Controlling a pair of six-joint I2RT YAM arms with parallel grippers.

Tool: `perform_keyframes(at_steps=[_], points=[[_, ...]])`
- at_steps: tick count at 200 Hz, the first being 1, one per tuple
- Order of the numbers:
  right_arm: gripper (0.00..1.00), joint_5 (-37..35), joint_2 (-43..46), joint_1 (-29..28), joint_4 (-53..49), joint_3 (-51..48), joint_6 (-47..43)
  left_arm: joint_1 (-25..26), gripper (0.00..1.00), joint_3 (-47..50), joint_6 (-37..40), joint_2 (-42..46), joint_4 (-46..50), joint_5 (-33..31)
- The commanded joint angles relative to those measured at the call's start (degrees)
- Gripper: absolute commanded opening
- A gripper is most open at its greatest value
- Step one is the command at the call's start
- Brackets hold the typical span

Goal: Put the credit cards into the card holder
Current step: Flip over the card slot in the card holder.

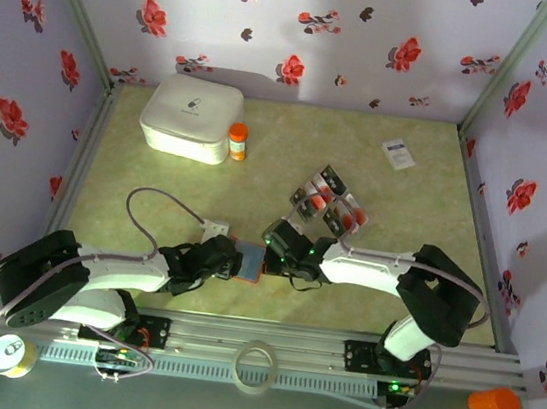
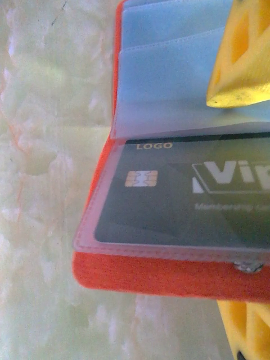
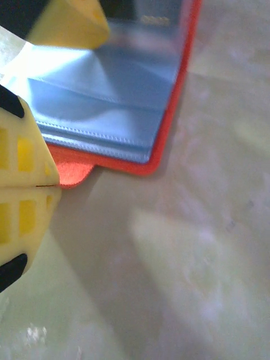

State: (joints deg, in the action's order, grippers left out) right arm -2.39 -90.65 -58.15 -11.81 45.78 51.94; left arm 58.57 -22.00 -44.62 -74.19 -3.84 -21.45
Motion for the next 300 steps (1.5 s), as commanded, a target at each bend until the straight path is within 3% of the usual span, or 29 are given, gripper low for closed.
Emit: perform_keyframes(at_steps=[1,12,42,67,110,177,300], points=[[0.00,-1.01,0.77,2.22,-2.49,1.67,-3.07,0.32,0.66,0.75,-1.08,-1.84,0.95,2.48],[0.00,-0.43,0.65,2.81,-2.83,2.26,-3.71,0.32,0.65,0.58,-1.01,-2.46,0.77,2.48],[0.28,-0.68,2.28,3.06,-3.82,3.36,-3.51,0.32,0.64,0.22,-1.20,-3.32,0.32,2.68],[0.35,-0.73,6.08,2.97,-2.17,2.38,-1.07,0.32,0.64,0.11,-1.17,-3.24,0.31,2.72],[0.39,1.42,7.85,1.90,4.88,0.32,5.71,0.32,0.64,0.11,-1.32,-3.41,0.06,2.65],[0.38,2.81,2.26,1.06,17.36,-4.11,16.68,0.32,0.64,0.38,-1.20,-3.34,-0.37,2.65],[0.36,6.83,-6.40,0.56,26.36,-4.42,21.68,0.31,0.64,1.48,-1.64,-2.71,-1.17,2.56]])
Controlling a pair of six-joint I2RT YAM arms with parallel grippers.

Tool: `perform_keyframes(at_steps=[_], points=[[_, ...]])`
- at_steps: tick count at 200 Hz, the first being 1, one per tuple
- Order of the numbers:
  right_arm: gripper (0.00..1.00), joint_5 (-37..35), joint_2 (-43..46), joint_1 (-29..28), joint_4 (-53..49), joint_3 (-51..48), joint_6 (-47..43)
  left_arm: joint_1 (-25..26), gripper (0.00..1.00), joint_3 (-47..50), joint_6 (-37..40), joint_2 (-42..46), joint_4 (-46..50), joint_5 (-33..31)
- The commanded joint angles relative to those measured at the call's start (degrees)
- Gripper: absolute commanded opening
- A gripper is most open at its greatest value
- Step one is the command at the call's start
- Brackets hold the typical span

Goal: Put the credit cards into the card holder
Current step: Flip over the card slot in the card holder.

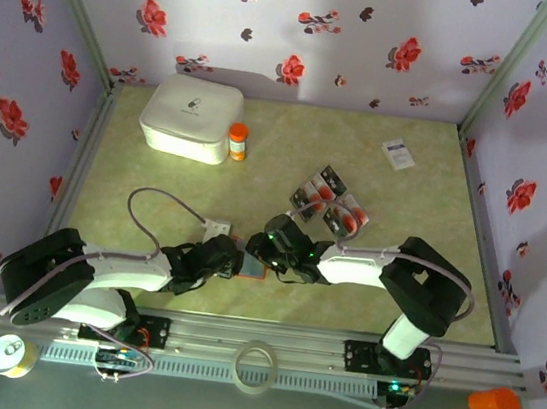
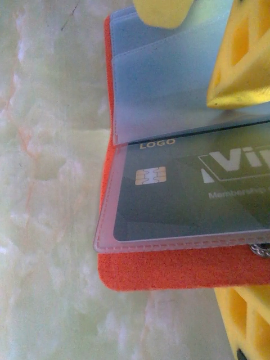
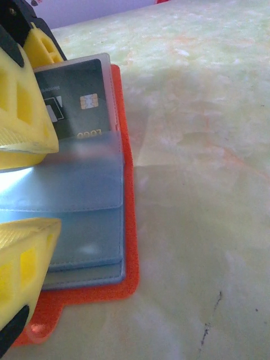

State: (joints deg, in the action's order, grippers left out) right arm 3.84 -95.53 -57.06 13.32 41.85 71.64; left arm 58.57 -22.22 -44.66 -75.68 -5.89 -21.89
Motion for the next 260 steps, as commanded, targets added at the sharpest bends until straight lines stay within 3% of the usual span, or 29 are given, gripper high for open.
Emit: perform_keyframes(at_steps=[1,95,135,190,260], points=[[0.36,0.62,-1.56,-0.61,1.29,-0.46,2.00,0.31,0.64,1.72,-1.62,-1.23,0.88,2.95],[0.38,3.35,-4.53,-0.77,4.73,0.43,2.93,0.31,0.64,2.09,-1.80,-0.89,0.53,2.93],[0.37,4.23,-3.40,-0.13,6.77,0.48,2.96,0.32,0.76,2.18,-1.95,2.32,1.72,2.24],[0.38,6.82,-3.78,0.19,8.49,1.96,2.93,0.22,0.99,4.31,-1.80,15.25,5.27,-0.61],[0.41,7.94,-3.51,-1.23,6.32,6.11,2.18,-3.94,1.00,4.55,-9.48,31.86,21.79,-8.55]])
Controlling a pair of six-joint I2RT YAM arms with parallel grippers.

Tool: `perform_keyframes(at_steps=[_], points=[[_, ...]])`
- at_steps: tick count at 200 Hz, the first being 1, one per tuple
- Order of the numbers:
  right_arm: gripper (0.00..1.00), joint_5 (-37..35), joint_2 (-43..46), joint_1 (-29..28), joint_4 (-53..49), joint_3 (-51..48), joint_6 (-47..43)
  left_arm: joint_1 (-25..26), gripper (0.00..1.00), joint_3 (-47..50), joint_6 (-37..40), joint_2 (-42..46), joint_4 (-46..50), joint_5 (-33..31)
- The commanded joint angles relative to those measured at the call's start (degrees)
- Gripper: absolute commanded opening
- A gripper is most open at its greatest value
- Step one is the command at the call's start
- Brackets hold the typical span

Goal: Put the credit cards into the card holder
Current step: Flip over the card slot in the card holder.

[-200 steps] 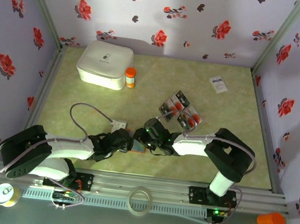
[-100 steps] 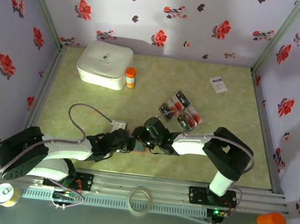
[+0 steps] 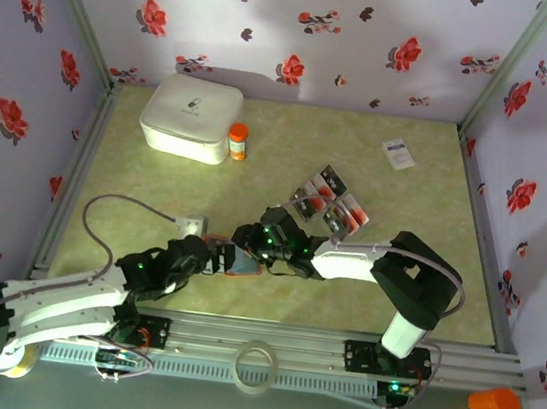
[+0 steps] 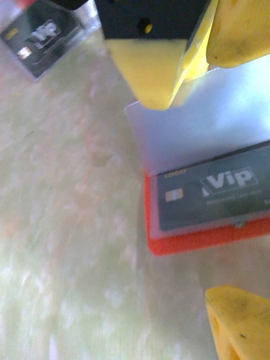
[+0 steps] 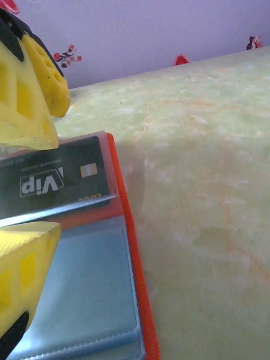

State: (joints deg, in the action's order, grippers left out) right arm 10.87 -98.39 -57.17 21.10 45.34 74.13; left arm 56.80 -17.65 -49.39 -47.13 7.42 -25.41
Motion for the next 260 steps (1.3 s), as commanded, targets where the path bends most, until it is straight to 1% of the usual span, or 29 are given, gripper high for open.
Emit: perform_keyframes(at_steps=[1,32,61,86,127,163,226,241,260], points=[[0.41,0.90,-0.70,-1.16,-1.53,2.72,-0.31,-2.28,1.00,-0.02,-4.93,3.47,8.79,-5.15],[0.44,0.73,-2.85,-2.50,-2.81,6.02,-0.48,-7.14,1.00,-1.31,-8.56,7.42,16.73,-5.95],[0.44,0.96,-5.94,-3.82,-2.23,8.63,0.04,-11.38,1.00,-1.85,-8.82,10.83,19.47,-5.39],[0.45,0.65,-8.85,-4.79,-0.67,9.56,1.01,-13.81,1.00,-2.86,-8.54,12.65,21.22,-5.20],[0.44,1.42,-13.31,-4.99,4.81,8.57,2.76,-15.12,1.00,-3.44,-7.67,12.29,20.46,-4.01],[0.43,2.05,-12.93,-5.04,7.06,7.21,2.54,-15.66,1.00,-2.96,-6.99,10.20,18.62,-1.81],[0.33,1.78,-9.76,-4.90,7.92,3.51,1.47,-16.54,1.00,-3.13,-5.57,5.32,14.38,2.43],[0.32,1.52,-9.37,-4.99,8.75,2.42,1.88,-16.84,1.00,-3.61,-4.98,3.78,13.42,3.58],[0.28,1.50,-9.42,-4.99,9.22,1.89,1.98,-17.32,1.00,-4.18,-3.82,1.06,11.31,5.97]])
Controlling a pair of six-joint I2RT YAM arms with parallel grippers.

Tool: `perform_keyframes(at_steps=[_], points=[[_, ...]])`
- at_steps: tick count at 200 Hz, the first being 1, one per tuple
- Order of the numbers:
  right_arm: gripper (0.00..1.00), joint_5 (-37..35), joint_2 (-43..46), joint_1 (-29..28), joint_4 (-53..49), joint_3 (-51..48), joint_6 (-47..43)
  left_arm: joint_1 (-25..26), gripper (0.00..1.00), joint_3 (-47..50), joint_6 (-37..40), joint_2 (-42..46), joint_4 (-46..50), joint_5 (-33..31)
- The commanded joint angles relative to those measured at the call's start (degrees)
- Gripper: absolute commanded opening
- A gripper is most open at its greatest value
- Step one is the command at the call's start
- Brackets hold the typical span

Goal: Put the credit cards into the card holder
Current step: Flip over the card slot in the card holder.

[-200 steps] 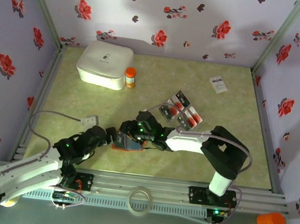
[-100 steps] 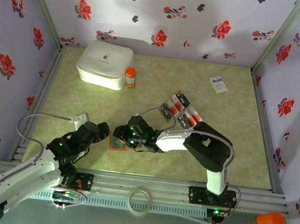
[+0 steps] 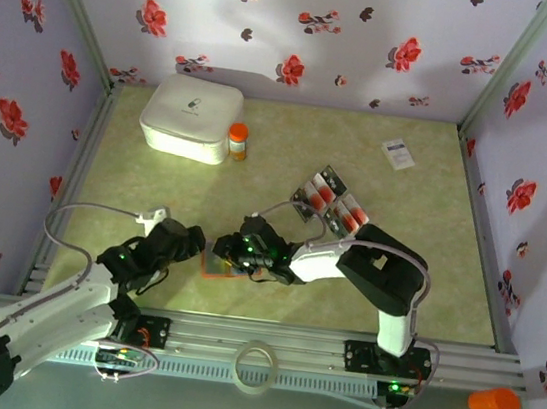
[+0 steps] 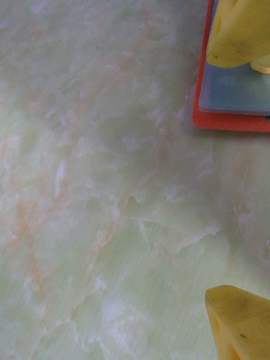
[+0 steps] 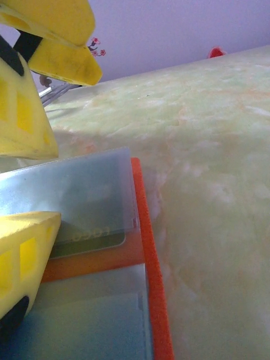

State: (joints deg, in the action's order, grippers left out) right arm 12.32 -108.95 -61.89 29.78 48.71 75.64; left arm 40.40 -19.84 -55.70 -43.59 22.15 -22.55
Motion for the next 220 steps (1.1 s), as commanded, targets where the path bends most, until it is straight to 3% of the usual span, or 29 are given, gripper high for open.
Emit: perform_keyframes(at_steps=[1,63,122,172,188,220], points=[[0.28,0.07,1.12,-0.30,0.54,-1.50,0.48,-0.89,1.00,-2.02,2.51,-2.65,-3.60,3.24],[0.14,0.52,0.81,-0.19,1.46,-1.29,0.29,-1.38,1.00,-3.12,3.13,-10.67,-6.68,7.07],[0.12,0.52,3.58,-0.21,-3.49,0.24,-2.59,-1.58,1.00,-0.38,2.72,-14.80,-9.65,8.60],[0.12,-4.05,12.79,0.59,-21.29,1.03,-11.33,-1.69,1.00,2.04,2.33,-15.08,-11.60,8.77],[0.15,-7.72,16.23,1.36,-30.93,2.04,-16.57,-1.74,1.00,2.25,2.39,-14.86,-11.67,8.77],[0.40,-18.87,18.40,2.00,-51.47,7.19,-27.98,-1.75,1.00,2.36,2.50,-14.95,-12.12,8.85]])
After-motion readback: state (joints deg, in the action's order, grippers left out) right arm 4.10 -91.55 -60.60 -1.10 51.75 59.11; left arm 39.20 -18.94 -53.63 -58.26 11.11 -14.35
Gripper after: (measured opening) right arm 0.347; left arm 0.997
